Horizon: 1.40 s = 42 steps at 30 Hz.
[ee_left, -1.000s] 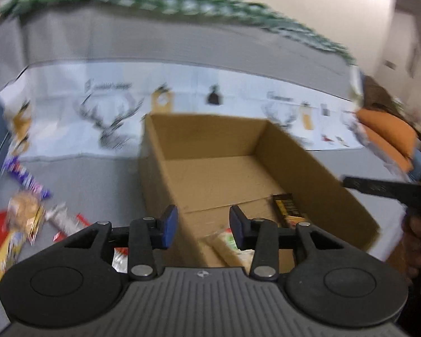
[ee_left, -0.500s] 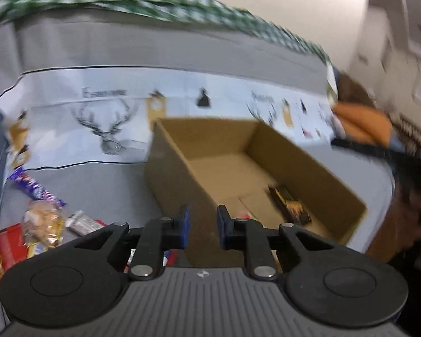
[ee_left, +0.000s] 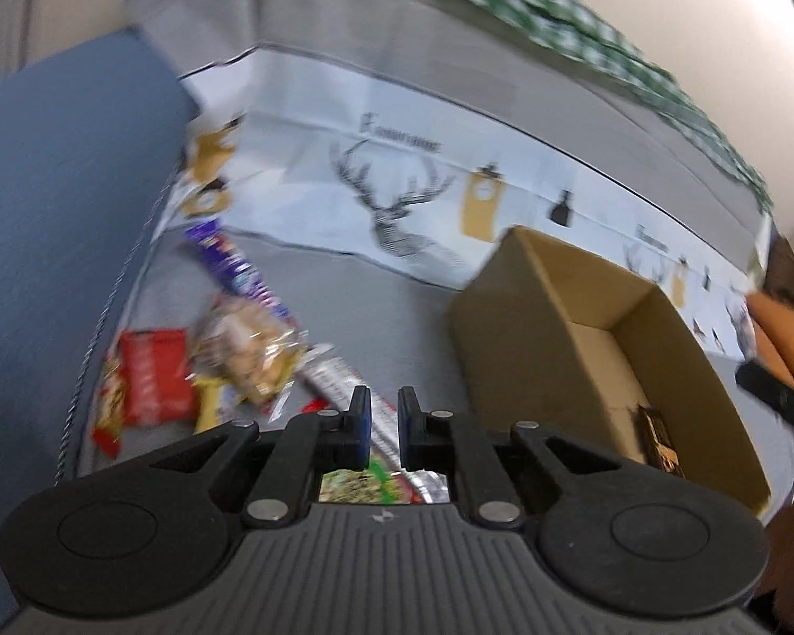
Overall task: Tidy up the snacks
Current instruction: 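Move both tools back from the box toward the remaining snacks, then grasp the yellow wafer bar with the left tool while the right tool grasps the green-ringed grain bag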
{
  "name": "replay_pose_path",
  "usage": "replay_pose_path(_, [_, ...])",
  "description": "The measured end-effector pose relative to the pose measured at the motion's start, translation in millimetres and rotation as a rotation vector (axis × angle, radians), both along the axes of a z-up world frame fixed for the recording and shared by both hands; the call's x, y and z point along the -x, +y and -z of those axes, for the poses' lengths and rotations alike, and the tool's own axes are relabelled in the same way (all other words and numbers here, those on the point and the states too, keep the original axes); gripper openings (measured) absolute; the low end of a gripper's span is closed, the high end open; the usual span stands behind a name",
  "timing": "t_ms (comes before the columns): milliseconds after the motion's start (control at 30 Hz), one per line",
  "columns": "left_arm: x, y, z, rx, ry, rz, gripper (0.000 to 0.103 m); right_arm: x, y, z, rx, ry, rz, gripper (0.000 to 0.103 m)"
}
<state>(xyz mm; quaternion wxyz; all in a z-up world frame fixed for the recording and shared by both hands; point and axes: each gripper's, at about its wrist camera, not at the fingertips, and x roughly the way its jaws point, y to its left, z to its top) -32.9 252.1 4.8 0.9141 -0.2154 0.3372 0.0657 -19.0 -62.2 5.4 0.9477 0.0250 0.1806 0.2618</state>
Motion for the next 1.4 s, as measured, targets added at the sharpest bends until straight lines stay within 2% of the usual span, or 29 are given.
replay_pose_path(133, [6.1, 19.3, 4.7, 0.023, 0.024, -0.065, 0.011, 12.9, 35.8, 5.1, 0.018, 0.001, -0.110, 0.034])
replay_pose_path(300, [9.8, 36.0, 9.4, 0.012, 0.047, -0.135, 0.011, 33.4, 81.2, 16.6, 0.059, -0.018, -0.245, 0.037])
replay_pose_path(367, [9.8, 40.9, 12.3, 0.011, 0.063, -0.145, 0.011, 40.3, 100.0, 26.3, 0.087, -0.022, -0.297, 0.045])
replay_pose_path(433, [7.2, 43.3, 16.2, 0.011, 0.085, -0.145, 0.012, 44.2, 118.7, 36.6, 0.127, -0.021, -0.340, 0.046])
replay_pose_path(533, [3.3, 46.7, 23.7, 0.007, 0.120, -0.143, 0.013, 46.7, 145.8, 56.1, 0.201, -0.010, -0.398, 0.059])
replay_pose_path(600, [1.3, 51.0, 29.6, 0.018, 0.144, -0.144, 0.014, 46.5, 163.2, 70.4, 0.255, -0.010, -0.415, 0.061])
replay_pose_path(667, [-0.1, 56.1, 36.6, 0.042, 0.166, -0.152, 0.018, 41.3, 178.4, 83.7, 0.297, 0.025, -0.429, 0.073])
replay_pose_path(733, [-1.9, 59.9, 42.4, 0.066, 0.184, -0.156, 0.018, 35.6, 188.3, 93.9, 0.319, 0.051, -0.428, 0.079])
replay_pose_path(800, [-4.7, 62.2, 46.5, 0.070, 0.196, -0.157, 0.024, 28.2, 194.9, 101.0, 0.314, 0.078, -0.424, 0.087])
replay_pose_path(867, [-9.3, 62.0, 50.1, 0.054, 0.213, -0.151, 0.036, 19.9, 203.2, 106.6, 0.318, 0.105, -0.409, 0.088])
replay_pose_path(1000, [-19.4, 59.7, 54.9, 0.028, 0.238, -0.136, 0.037, 4.3, 214.9, 120.5, 0.337, 0.172, -0.433, 0.089])
replay_pose_path(1100, [-25.3, 57.7, 59.4, 0.012, 0.261, -0.129, 0.035, -1.2, 224.8, 130.4, 0.379, 0.180, -0.431, 0.090])
replay_pose_path(1167, [-28.6, 55.2, 63.3, -0.002, 0.286, -0.115, 0.015, -6.7, 229.3, 137.2, 0.393, 0.207, -0.430, 0.089])
replay_pose_path(1233, [-28.3, 54.2, 66.3, -0.013, 0.307, -0.103, 0.012, -7.9, 230.7, 140.3, 0.406, 0.206, -0.431, 0.086])
replay_pose_path(1267, [-26.6, 54.5, 66.6, -0.007, 0.308, -0.100, 0.012, -6.7, 230.8, 140.2, 0.416, 0.192, -0.433, 0.081])
replay_pose_path(1400, [-16.1, 56.9, 63.6, 0.035, 0.296, -0.109, 0.011, -2.7, 223.8, 136.2, 0.409, 0.185, -0.444, 0.080])
